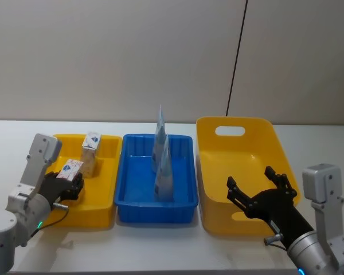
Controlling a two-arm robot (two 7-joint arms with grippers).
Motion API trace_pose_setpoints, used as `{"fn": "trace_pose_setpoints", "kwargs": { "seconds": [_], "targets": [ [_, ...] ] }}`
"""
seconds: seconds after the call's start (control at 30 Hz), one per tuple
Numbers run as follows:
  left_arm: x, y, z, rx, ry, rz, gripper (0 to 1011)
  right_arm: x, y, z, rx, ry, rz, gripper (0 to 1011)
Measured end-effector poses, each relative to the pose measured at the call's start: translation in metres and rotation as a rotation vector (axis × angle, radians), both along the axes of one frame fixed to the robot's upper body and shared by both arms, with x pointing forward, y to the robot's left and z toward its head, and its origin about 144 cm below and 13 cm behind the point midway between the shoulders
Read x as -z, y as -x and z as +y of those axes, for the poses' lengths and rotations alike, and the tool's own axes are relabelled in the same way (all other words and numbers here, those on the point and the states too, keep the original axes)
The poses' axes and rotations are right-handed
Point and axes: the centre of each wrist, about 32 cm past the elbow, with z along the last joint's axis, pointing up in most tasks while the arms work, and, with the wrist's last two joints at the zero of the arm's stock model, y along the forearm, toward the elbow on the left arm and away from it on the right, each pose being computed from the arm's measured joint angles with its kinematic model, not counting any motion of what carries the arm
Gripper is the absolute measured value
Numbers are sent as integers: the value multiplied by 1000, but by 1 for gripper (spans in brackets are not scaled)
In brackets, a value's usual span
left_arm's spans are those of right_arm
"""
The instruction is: Bimanual collaborative sorting of washing and personal care products
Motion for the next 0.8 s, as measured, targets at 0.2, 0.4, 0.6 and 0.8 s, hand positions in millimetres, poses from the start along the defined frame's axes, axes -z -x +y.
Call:
{"fn": "trace_pose_setpoints", "kwargs": {
  "seconds": [0.2, 0.4, 0.6, 0.8],
  "targets": [
    [-3, 0, 0, 3, -6, -6, 383, 0, 0, 0, 0, 0, 0, 1000],
    [-10, 2, 1, 18, -36, -23, 383, 0, 0, 0, 0, 0, 0, 1000],
    [-22, 4, 4, 56, -82, -56, 383, 0, 0, 0, 0, 0, 0, 1000],
    [-35, 6, 10, 116, -120, -95, 383, 0, 0, 0, 0, 0, 0, 1000]
  ]
}}
